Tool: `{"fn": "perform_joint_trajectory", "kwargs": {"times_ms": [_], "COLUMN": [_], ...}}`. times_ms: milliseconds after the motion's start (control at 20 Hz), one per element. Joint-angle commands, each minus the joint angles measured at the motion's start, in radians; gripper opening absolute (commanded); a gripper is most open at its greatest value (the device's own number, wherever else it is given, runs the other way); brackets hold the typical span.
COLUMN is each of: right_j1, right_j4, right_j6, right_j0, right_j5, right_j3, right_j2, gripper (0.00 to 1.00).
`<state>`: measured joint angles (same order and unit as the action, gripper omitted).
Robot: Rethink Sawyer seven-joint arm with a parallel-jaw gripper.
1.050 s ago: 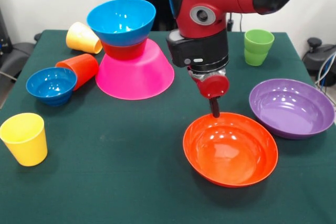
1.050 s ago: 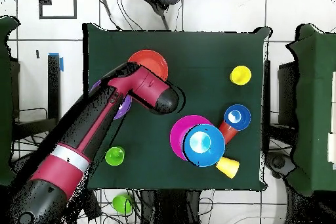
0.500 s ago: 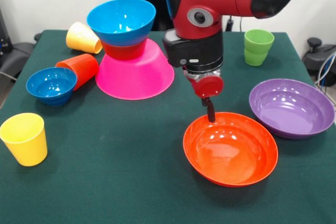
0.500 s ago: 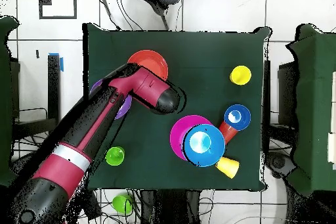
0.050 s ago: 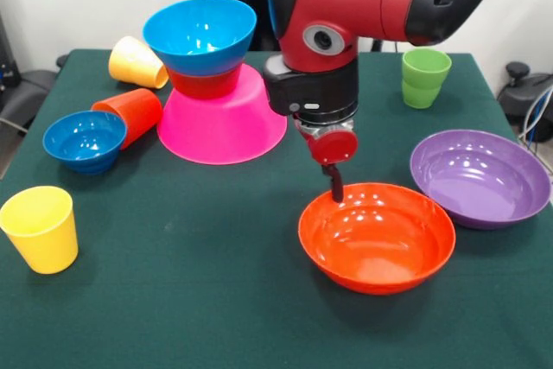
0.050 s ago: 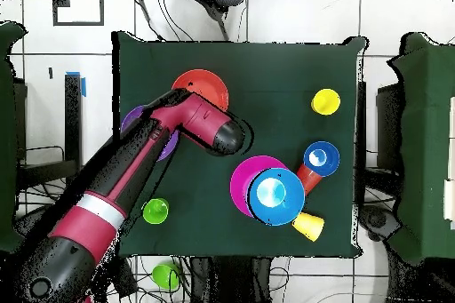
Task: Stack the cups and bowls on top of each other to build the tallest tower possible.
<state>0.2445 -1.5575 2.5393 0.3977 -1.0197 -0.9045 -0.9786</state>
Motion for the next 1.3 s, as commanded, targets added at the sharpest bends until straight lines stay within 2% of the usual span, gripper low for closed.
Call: {"fn": "perform_joint_trajectory", "kwargs": {"times_ms": [50, 350, 1050, 1100, 1300], "right_j1": [0.041, 0.022, -0.015, -0.016, -0.023], "right_j4": [-0.017, 0.018, 0.063, 0.063, 0.071], "right_j6": [-0.044, -0.086, -0.130, -0.131, -0.144], "right_j0": [-0.016, -0.036, -0.018, -0.018, -0.007], "right_j5": [-0.013, -0.009, 0.009, 0.010, 0.011], "right_j3": [0.046, 0.046, -0.002, -0.005, -0.030], "right_j2": [0.144, 0.174, 0.203, 0.204, 0.209], "gripper": [1.00, 1.00, 1.00, 0.00, 0.00]}}
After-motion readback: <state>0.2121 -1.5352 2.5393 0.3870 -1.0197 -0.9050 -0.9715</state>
